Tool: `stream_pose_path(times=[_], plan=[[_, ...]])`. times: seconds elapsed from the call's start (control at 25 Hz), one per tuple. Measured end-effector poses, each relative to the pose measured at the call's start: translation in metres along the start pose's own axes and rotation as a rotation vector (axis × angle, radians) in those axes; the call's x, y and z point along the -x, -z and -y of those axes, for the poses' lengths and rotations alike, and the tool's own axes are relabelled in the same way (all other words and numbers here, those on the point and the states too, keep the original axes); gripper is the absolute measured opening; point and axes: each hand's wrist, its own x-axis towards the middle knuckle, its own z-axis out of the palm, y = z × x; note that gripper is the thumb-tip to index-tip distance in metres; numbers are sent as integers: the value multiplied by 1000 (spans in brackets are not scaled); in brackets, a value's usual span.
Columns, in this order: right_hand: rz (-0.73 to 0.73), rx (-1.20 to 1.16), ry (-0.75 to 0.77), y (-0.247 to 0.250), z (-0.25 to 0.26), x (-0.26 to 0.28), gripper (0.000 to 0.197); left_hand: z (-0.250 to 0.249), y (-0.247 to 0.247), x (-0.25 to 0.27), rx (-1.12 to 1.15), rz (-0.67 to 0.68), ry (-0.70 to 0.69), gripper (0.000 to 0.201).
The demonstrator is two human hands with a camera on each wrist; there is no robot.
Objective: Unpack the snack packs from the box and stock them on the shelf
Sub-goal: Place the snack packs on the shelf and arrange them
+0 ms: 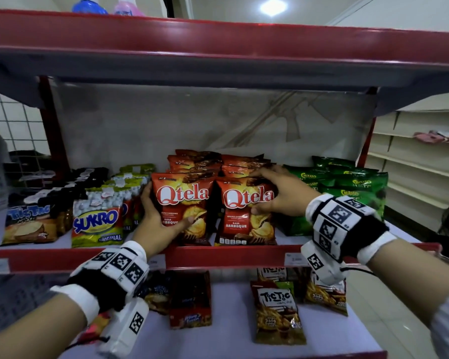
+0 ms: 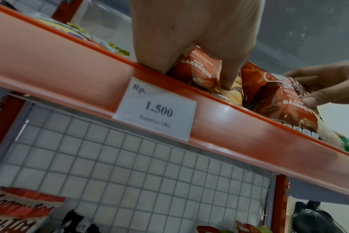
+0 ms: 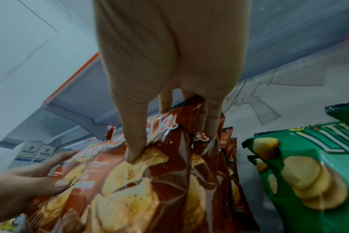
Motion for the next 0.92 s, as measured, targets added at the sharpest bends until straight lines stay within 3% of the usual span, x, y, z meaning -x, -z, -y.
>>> stream_pose_path(times=[0.16,0.36,0.56,0.76,0.92], plan=[[1,43,-39,1,3,5,89,-2,0,6,-132,-133,-72,120],[-32,72,-178,-3,19,19,99,-11,0,18,-258,-273,-209,107],[14,124,-156,12,28,34,101,-17,-12,30,-342,-330,-334,85],[31,269,-115,58,17,34,73,-40,-34,28,-391,-278,-488,67],[-3,292,-128,85,9,11,41,-75,-48,9,-406,-199,-461,64]])
